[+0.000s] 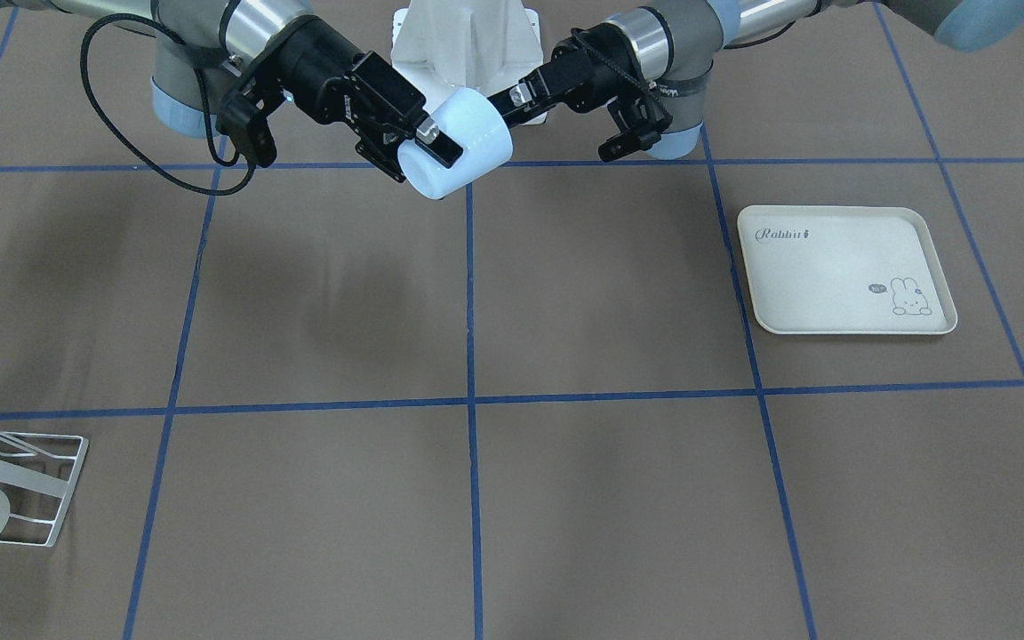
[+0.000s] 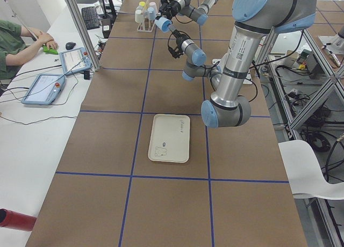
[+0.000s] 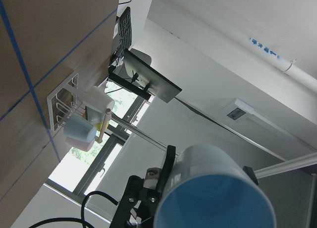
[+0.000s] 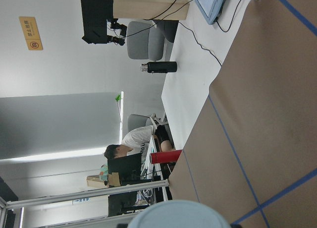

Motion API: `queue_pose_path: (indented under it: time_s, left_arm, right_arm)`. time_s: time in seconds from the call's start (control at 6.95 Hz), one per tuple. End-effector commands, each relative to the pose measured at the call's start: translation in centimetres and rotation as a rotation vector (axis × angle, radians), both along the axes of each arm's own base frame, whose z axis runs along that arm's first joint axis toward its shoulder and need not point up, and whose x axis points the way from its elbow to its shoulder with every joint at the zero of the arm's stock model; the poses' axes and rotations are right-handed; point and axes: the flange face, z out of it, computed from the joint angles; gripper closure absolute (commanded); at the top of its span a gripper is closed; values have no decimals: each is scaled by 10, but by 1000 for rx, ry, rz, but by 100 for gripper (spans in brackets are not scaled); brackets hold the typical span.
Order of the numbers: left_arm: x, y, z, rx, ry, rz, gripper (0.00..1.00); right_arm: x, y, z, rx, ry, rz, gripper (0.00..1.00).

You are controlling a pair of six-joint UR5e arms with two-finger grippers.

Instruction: Transfer IKEA cup to right arm and place on rack

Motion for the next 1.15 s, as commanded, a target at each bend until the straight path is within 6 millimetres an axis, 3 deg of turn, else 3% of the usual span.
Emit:
queue_pose_path:
  time_s: [0.0,0.14,0.29,0.43,0.72,0.86,1.01]
  left_arm:
    - [-1,-3,17,85,-123,-100,0]
    - [-1,-4,39,179,-265,-202,0]
    - [-1,-1,64,308,-431,-291,0]
    - [8,-9,72,370,-609,-318,0]
    - [7,-41,85,451,-908,-410,0]
    - [-2,-56,101,453,-1022,-416,0]
    - [-11,-65,105,475,-1111,-426,0]
  right_arm:
    - [21,-35,24,29,121,152,100]
    - [24,-45,47,68,245,241,100]
    - [24,-61,83,90,387,286,100]
    - [29,-78,111,84,479,322,100]
    - [34,-104,131,64,753,394,100]
    - [39,-114,137,61,865,430,100]
    - [51,-125,141,53,956,456,100]
